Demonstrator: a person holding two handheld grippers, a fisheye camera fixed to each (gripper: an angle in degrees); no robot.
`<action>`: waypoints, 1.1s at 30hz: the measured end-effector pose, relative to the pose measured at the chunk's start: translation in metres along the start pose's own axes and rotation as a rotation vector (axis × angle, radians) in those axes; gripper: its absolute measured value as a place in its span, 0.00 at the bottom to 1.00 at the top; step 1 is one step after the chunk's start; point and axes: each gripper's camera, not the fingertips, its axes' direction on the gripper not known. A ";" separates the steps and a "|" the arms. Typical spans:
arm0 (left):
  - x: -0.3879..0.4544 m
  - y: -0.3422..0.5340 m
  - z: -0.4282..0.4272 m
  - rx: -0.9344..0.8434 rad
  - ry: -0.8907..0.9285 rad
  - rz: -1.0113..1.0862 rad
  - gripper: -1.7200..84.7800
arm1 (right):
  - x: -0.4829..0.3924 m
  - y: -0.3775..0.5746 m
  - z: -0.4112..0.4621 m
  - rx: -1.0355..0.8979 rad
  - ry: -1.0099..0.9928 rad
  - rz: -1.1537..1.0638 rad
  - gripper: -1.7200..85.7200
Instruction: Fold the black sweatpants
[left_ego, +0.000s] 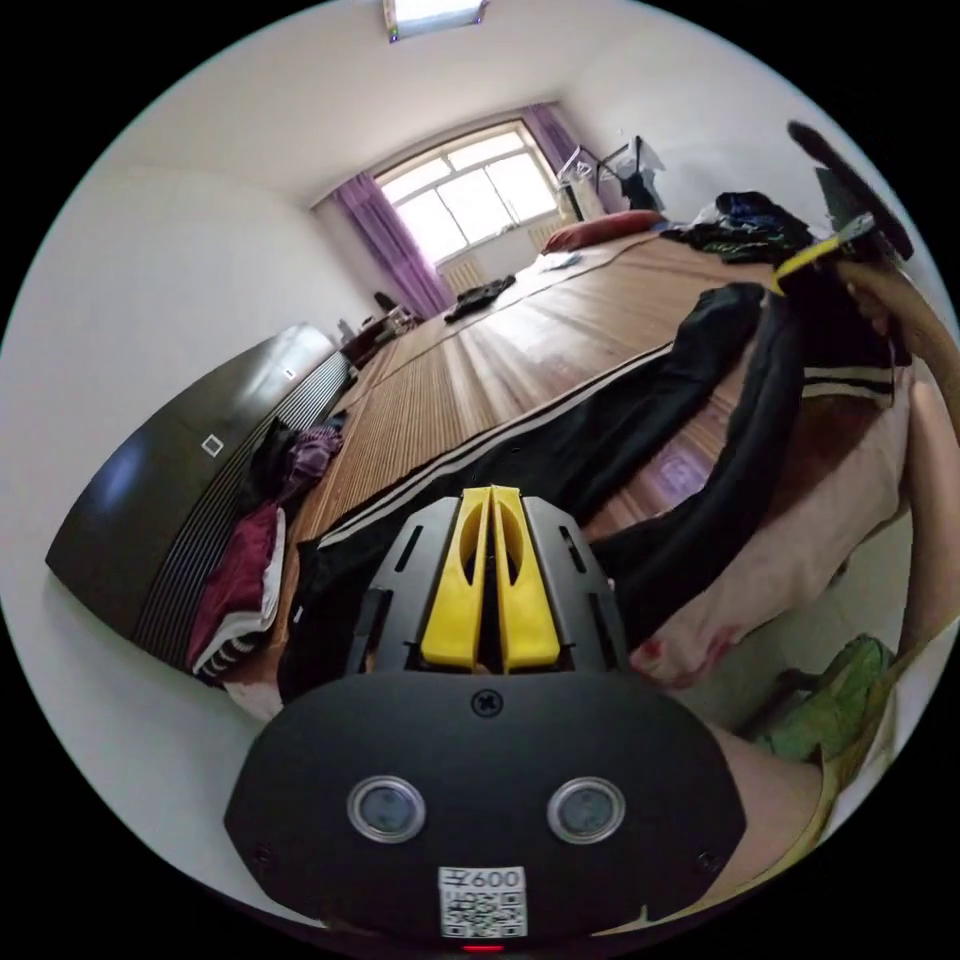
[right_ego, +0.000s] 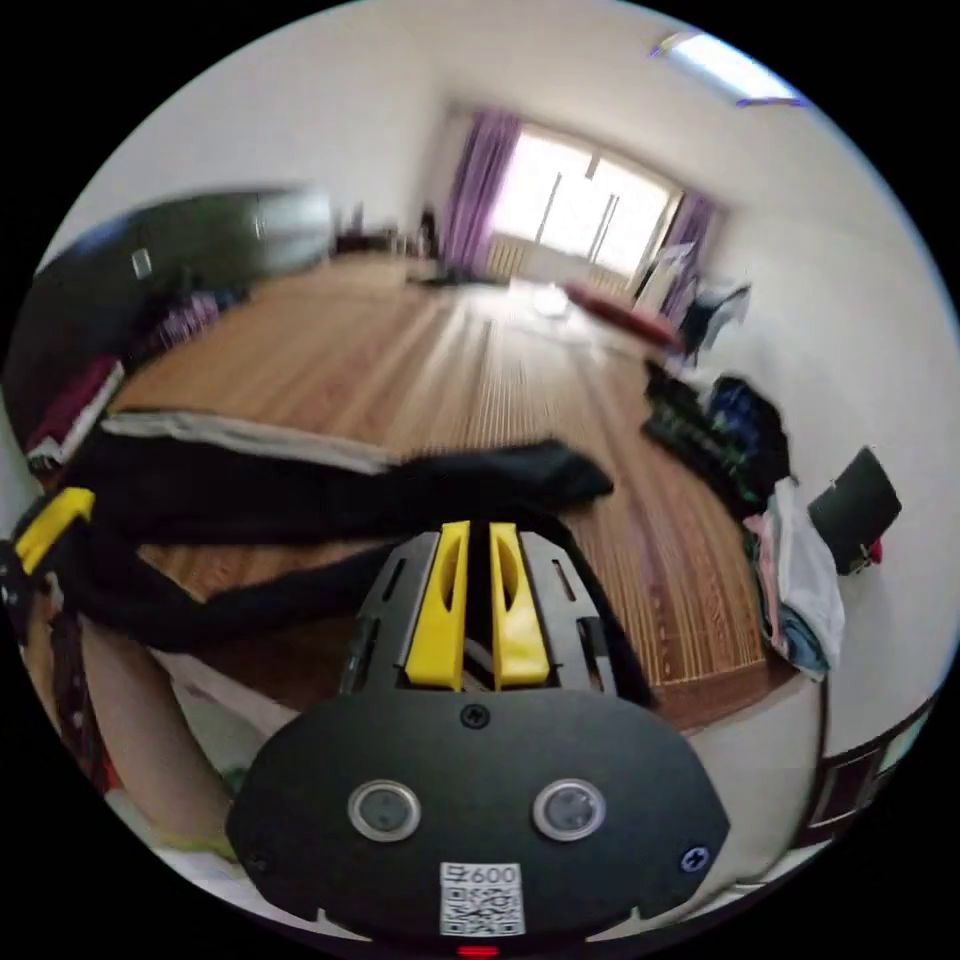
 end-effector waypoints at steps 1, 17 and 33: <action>-0.020 0.022 0.018 -0.039 -0.023 -0.007 0.03 | 0.015 -0.012 0.028 -0.132 -0.062 -0.006 0.06; -0.173 0.156 0.308 -0.325 -0.009 0.037 0.03 | 0.021 -0.040 -0.040 -0.059 -0.279 -0.035 0.02; -0.293 0.112 0.409 -0.381 -0.132 0.247 0.03 | -0.005 -0.143 -0.100 -0.474 -0.482 -0.209 0.01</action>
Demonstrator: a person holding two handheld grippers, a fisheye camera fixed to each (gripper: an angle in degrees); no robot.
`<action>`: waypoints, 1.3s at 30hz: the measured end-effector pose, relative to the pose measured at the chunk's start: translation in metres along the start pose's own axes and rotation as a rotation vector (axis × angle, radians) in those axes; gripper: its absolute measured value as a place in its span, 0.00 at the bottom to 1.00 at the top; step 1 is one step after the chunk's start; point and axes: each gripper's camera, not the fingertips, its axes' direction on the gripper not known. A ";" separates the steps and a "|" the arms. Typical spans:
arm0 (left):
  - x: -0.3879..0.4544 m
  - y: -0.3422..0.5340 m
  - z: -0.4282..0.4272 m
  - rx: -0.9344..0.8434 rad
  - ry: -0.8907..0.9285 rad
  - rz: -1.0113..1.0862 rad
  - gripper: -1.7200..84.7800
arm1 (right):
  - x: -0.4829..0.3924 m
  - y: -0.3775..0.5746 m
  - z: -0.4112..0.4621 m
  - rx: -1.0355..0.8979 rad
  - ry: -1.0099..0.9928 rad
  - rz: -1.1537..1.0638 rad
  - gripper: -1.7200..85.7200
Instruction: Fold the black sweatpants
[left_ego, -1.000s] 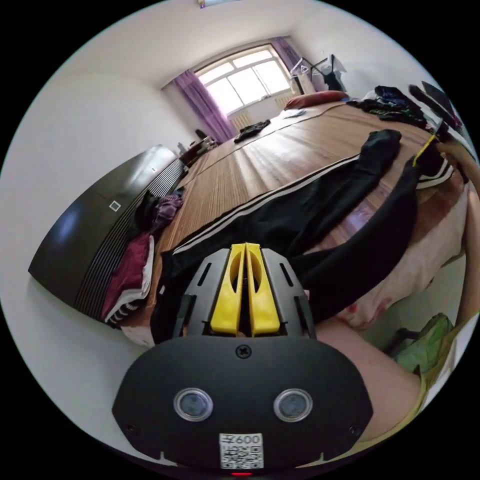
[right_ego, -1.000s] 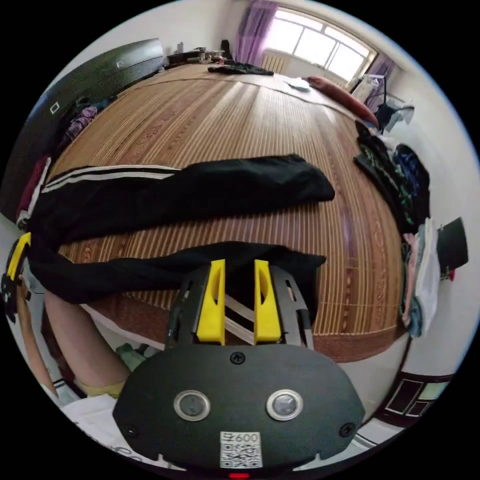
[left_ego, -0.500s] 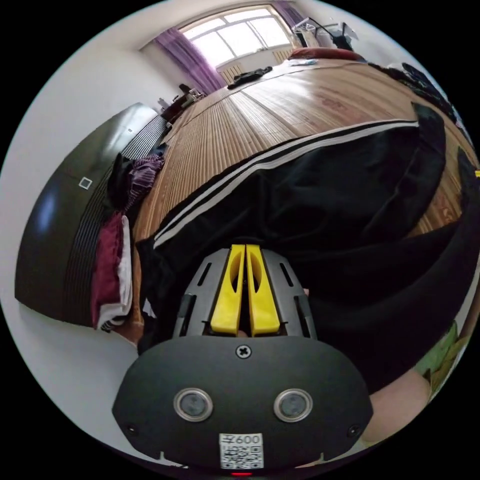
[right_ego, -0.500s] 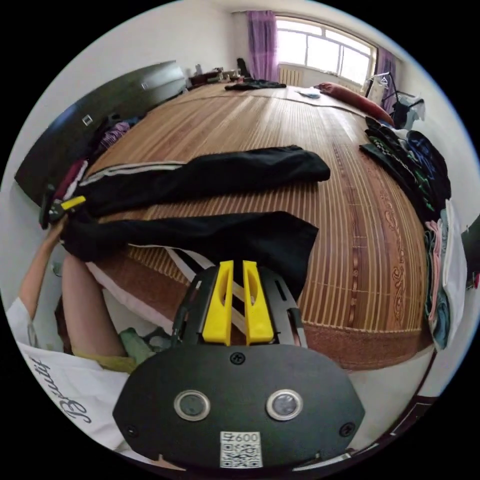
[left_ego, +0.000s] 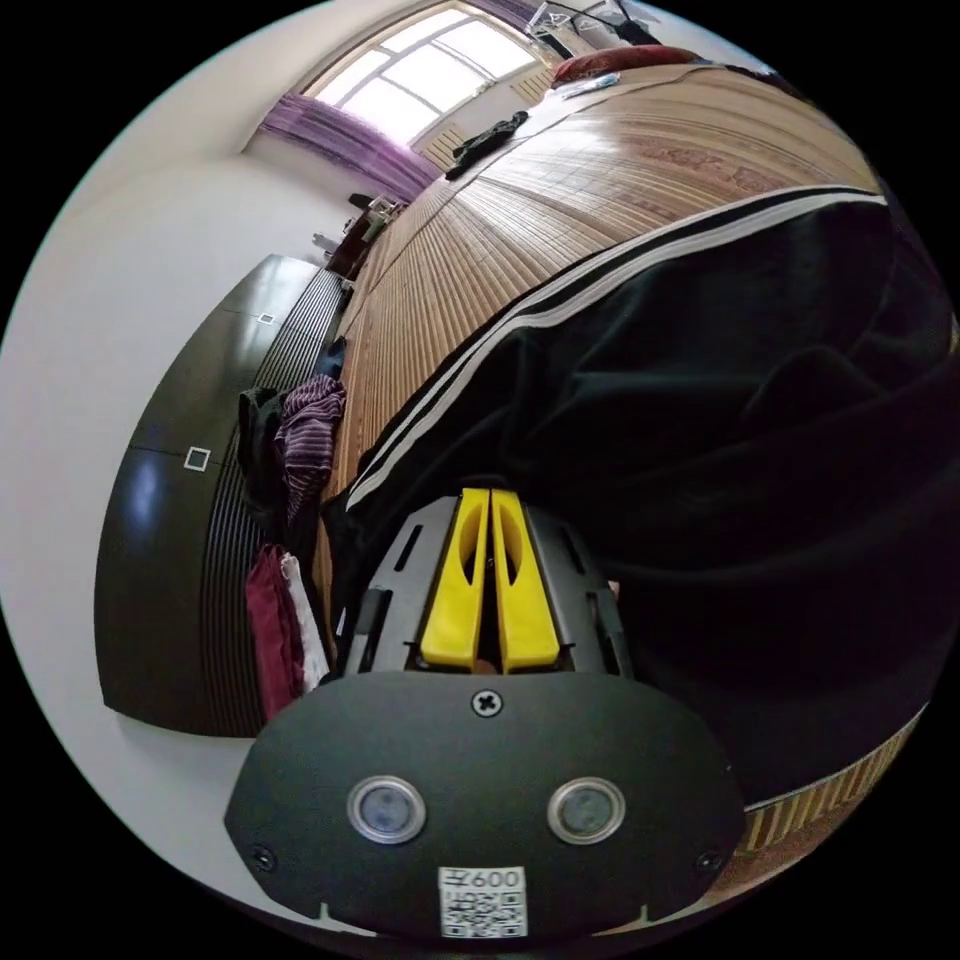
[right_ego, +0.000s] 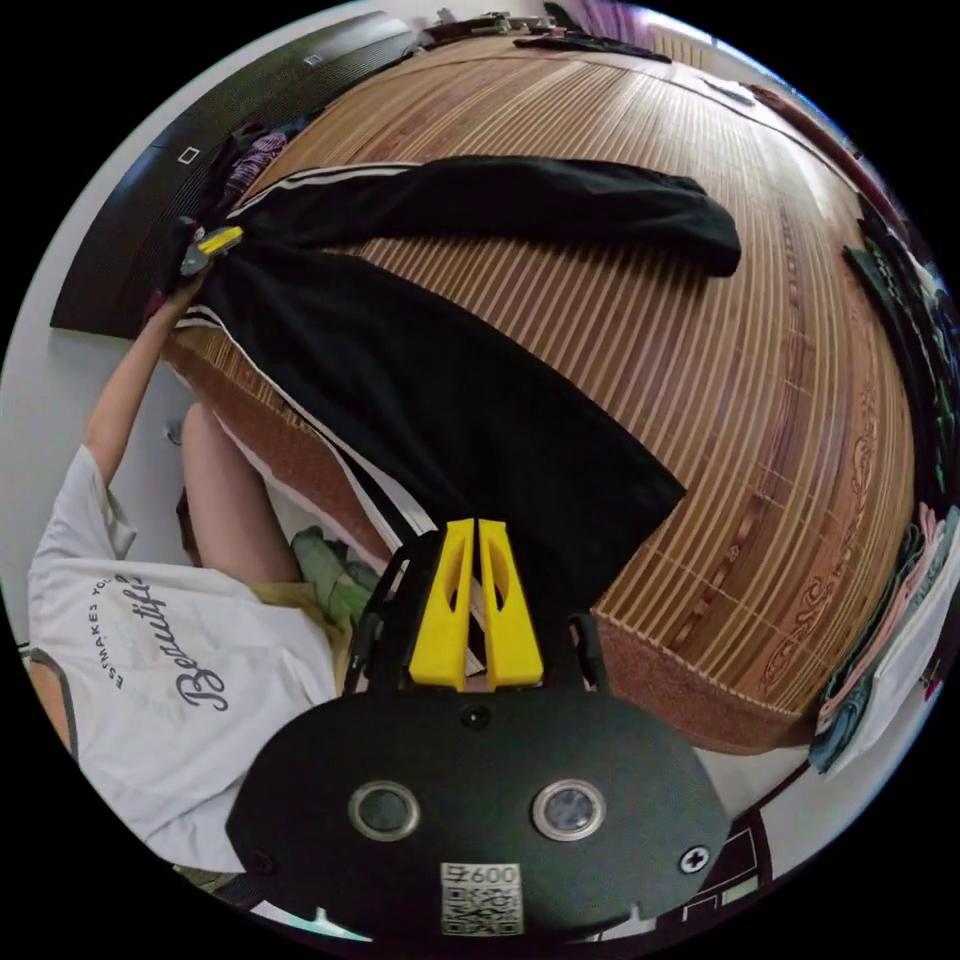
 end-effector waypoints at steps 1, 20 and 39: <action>-0.016 0.009 -0.015 -0.012 0.057 0.011 0.03 | -0.006 0.003 -0.008 0.005 0.038 -0.003 0.01; -0.196 0.405 -0.211 0.356 0.630 -0.252 0.03 | -0.052 0.056 -0.095 0.169 -0.051 0.063 0.01; -0.219 0.290 -0.330 0.370 0.638 -0.409 0.03 | -0.145 -0.100 -0.220 0.729 0.152 0.038 0.13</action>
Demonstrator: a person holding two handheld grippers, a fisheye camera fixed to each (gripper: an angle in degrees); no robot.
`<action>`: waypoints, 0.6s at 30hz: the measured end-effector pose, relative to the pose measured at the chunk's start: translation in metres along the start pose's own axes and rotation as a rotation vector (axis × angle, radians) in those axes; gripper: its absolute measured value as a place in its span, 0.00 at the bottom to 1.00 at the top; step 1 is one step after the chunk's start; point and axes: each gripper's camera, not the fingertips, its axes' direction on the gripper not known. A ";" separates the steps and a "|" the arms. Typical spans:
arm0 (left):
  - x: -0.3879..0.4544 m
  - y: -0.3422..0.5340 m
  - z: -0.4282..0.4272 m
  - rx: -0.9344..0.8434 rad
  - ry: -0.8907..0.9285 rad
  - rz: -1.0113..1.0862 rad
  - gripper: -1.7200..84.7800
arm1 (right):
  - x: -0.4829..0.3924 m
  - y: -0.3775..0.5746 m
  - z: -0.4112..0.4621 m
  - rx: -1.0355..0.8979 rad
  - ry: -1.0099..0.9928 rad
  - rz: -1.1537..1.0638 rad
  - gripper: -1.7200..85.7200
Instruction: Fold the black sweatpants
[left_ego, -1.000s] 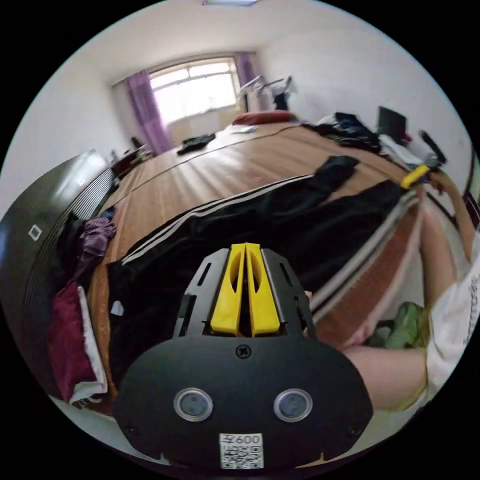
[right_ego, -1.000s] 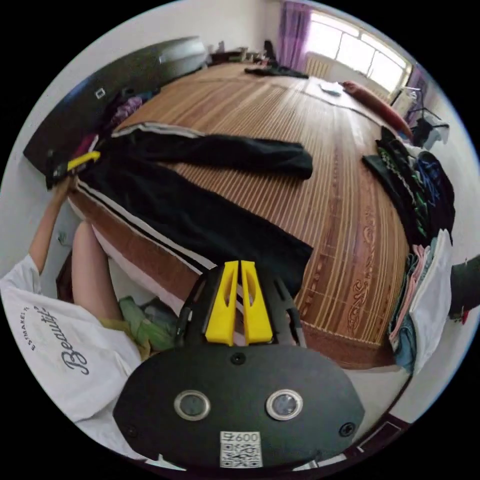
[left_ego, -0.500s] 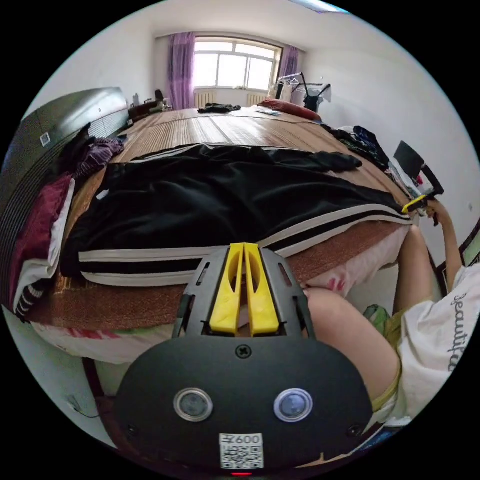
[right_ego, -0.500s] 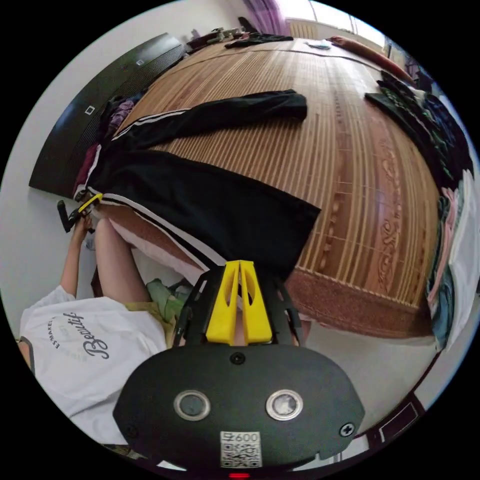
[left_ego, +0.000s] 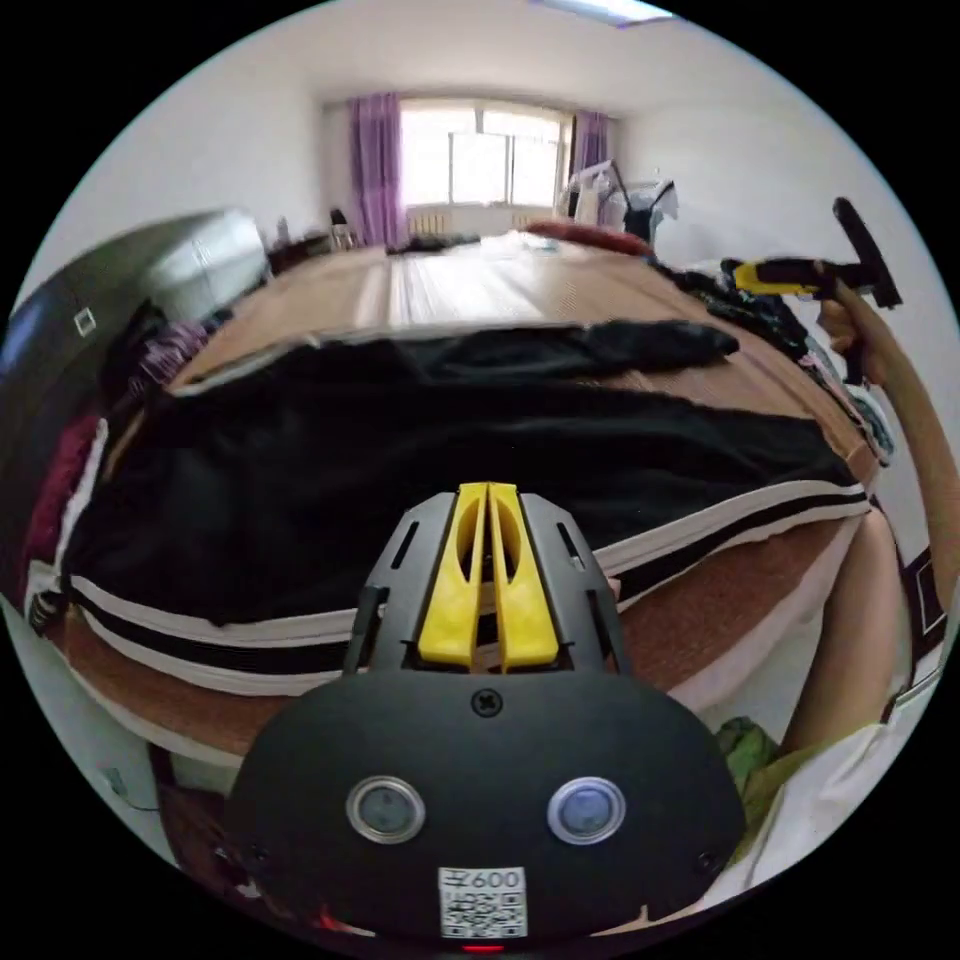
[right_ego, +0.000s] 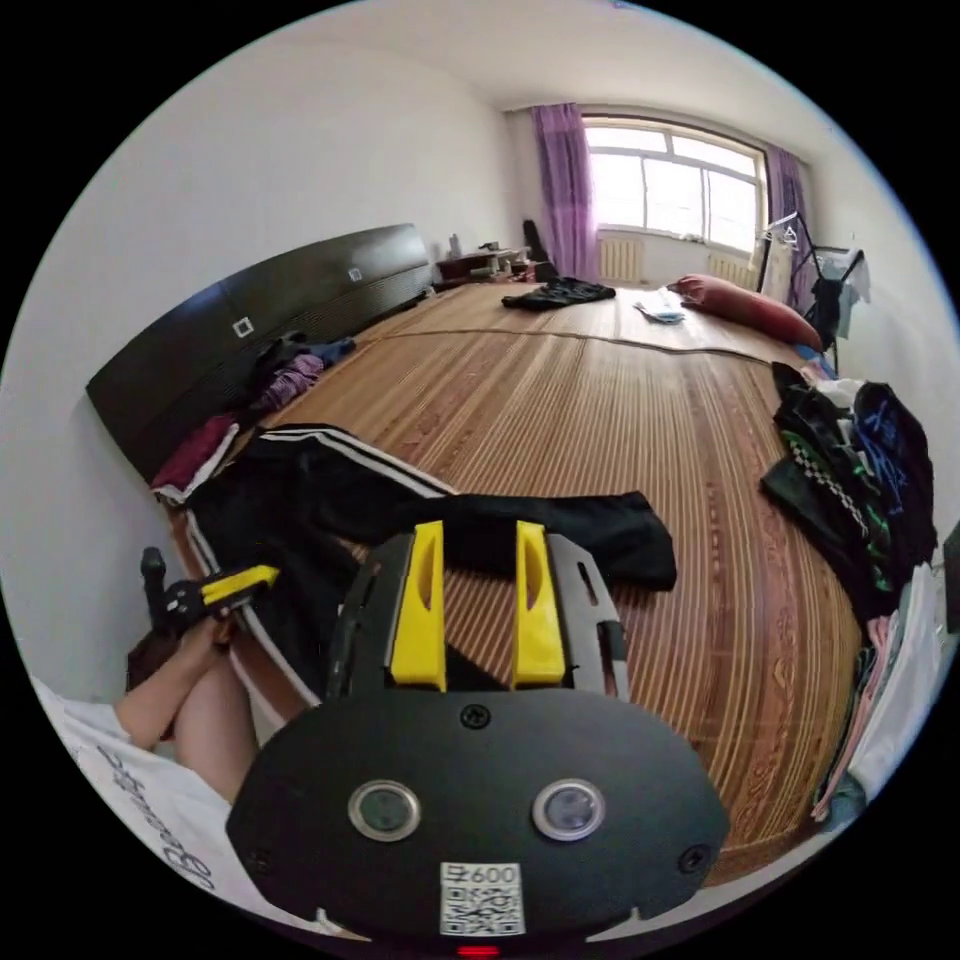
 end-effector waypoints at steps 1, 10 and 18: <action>-0.021 -0.003 -0.008 -0.003 0.074 -0.046 0.03 | 0.011 -0.021 0.022 -0.034 0.075 0.017 0.12; -0.063 -0.018 -0.037 0.038 0.187 -0.127 0.03 | 0.201 -0.045 0.125 -0.192 0.009 0.463 0.16; -0.067 -0.038 -0.050 0.043 0.216 -0.146 0.03 | 0.166 -0.024 0.101 -0.130 0.127 0.113 0.01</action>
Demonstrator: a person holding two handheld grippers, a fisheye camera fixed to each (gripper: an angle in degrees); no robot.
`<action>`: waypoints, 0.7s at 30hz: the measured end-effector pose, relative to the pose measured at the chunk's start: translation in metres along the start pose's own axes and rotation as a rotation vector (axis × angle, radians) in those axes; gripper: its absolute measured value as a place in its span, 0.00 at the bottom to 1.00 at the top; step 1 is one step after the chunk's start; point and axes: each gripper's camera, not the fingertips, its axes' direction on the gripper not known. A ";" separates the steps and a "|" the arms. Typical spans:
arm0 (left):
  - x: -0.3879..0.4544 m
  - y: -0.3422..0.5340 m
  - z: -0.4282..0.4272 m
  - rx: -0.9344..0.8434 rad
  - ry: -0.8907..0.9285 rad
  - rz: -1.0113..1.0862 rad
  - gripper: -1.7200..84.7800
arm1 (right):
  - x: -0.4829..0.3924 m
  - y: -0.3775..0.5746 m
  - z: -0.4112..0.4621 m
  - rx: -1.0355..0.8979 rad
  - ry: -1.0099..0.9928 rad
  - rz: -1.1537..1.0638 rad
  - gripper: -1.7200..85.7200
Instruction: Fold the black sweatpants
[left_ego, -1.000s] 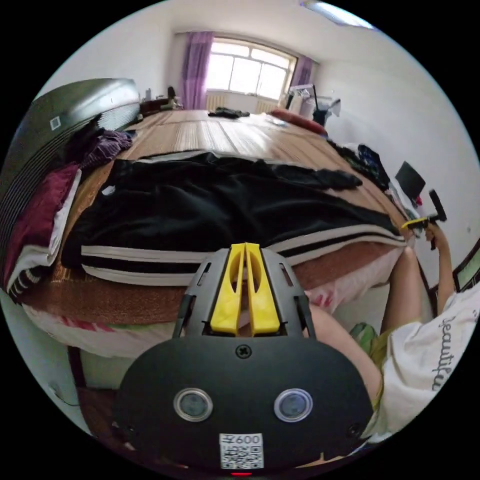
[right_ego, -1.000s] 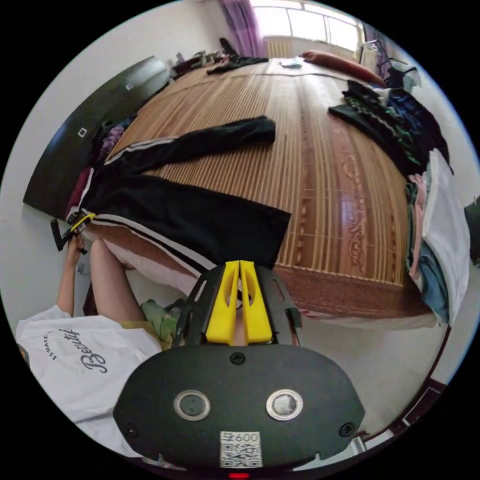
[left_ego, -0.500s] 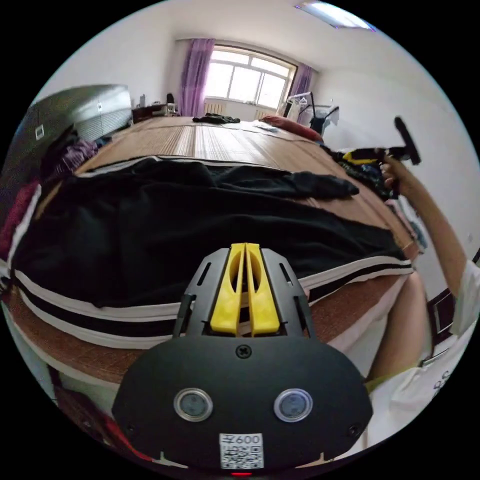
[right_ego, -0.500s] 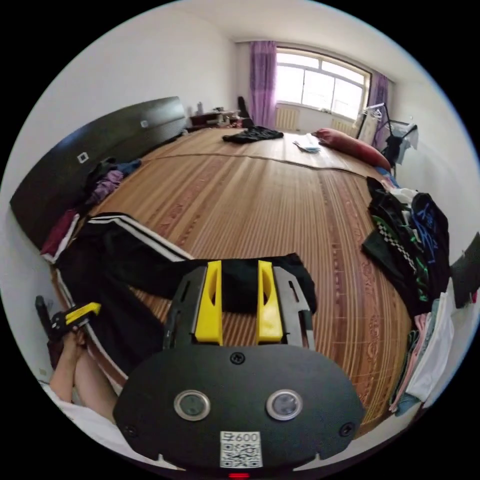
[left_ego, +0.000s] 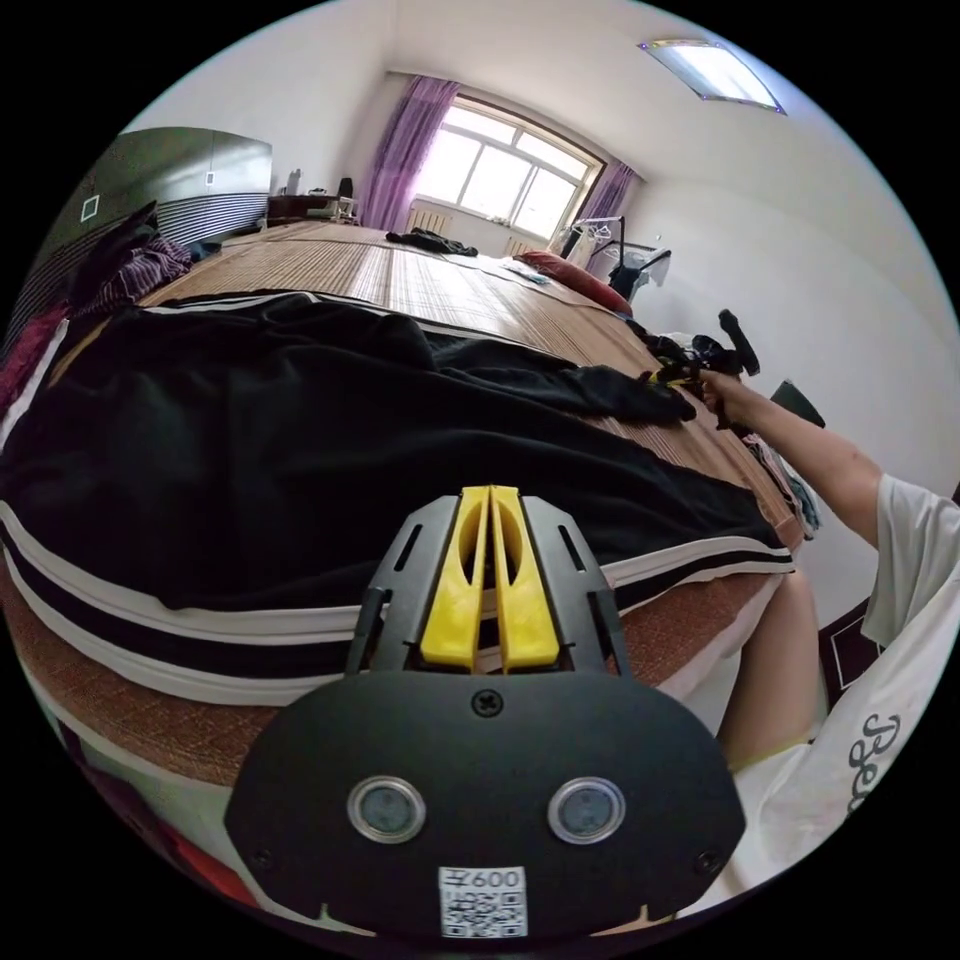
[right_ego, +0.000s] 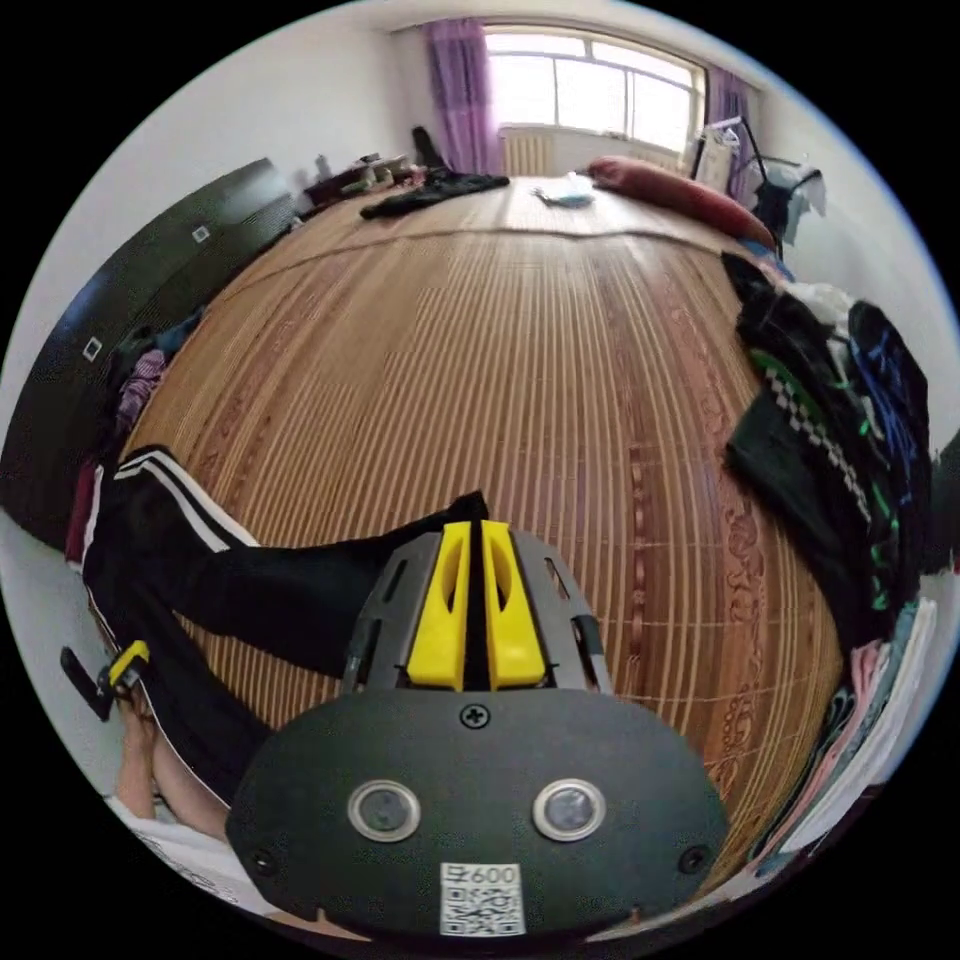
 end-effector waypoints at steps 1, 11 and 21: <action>0.003 -0.003 -0.001 0.000 0.001 0.000 0.03 | 0.000 0.010 -0.035 0.140 -0.018 -0.023 0.01; 0.033 -0.028 0.006 0.001 0.016 -0.006 0.03 | 0.053 0.219 -0.115 0.303 -0.169 -0.300 0.01; 0.076 -0.054 0.033 0.002 0.019 -0.009 0.03 | 0.059 0.234 -0.063 0.355 -0.166 -0.120 0.01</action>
